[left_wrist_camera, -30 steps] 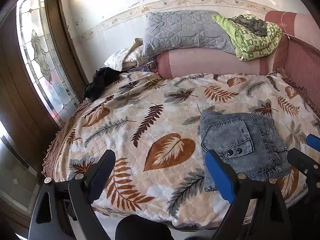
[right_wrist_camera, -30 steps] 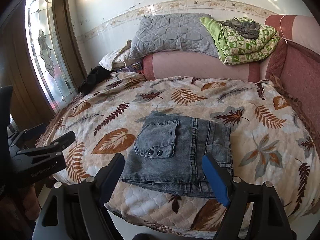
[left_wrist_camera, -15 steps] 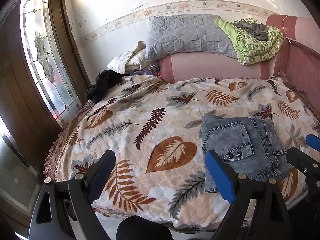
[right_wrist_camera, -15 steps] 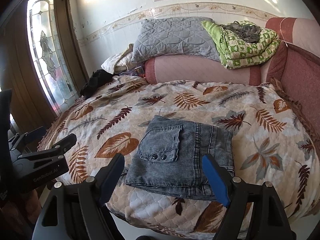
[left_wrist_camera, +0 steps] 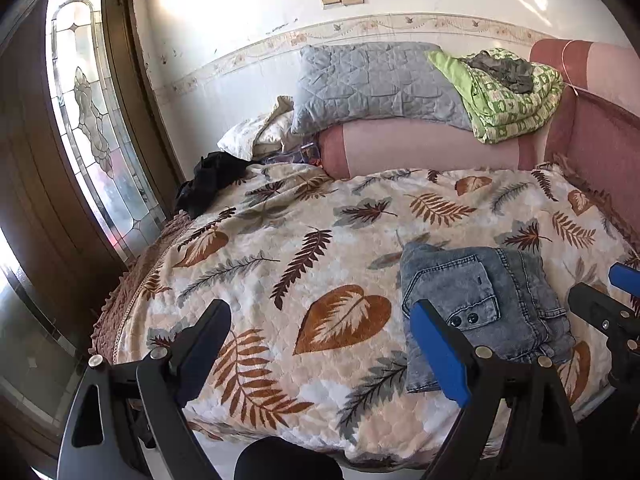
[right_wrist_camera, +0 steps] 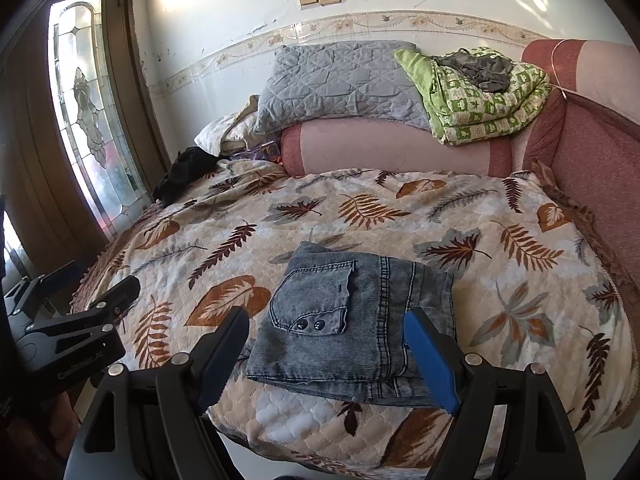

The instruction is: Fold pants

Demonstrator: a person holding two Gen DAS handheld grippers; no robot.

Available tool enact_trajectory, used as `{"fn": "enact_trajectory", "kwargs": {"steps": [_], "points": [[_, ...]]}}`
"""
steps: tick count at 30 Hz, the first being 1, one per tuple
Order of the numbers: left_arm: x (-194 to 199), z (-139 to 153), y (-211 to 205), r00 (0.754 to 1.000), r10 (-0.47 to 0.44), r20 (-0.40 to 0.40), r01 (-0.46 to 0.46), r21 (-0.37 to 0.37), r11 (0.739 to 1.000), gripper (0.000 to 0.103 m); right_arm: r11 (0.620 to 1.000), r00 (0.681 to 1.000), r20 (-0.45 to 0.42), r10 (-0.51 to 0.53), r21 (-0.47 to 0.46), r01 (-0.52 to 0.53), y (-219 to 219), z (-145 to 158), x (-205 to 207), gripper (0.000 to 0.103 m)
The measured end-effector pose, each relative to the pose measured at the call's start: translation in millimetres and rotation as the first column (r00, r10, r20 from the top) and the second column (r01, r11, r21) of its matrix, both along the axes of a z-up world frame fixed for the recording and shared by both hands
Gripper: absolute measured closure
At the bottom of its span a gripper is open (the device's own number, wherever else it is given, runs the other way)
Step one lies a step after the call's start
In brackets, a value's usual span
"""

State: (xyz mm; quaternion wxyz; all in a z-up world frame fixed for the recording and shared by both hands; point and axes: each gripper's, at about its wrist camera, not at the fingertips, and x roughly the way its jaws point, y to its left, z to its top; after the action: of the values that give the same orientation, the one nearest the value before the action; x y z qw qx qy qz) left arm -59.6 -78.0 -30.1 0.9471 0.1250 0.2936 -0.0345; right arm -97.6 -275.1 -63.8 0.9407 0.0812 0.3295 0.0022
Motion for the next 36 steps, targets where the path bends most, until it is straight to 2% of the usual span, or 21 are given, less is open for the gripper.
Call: {"fn": "enact_trajectory", "kwargs": {"steps": [36], "points": [[-5.1, 8.0, -0.3, 1.0, 0.01, 0.028, -0.009, -0.02, 1.0, 0.011, 1.0, 1.0, -0.01, 0.027, 0.004, -0.027, 4.8, -3.3, 0.2, 0.02]]}}
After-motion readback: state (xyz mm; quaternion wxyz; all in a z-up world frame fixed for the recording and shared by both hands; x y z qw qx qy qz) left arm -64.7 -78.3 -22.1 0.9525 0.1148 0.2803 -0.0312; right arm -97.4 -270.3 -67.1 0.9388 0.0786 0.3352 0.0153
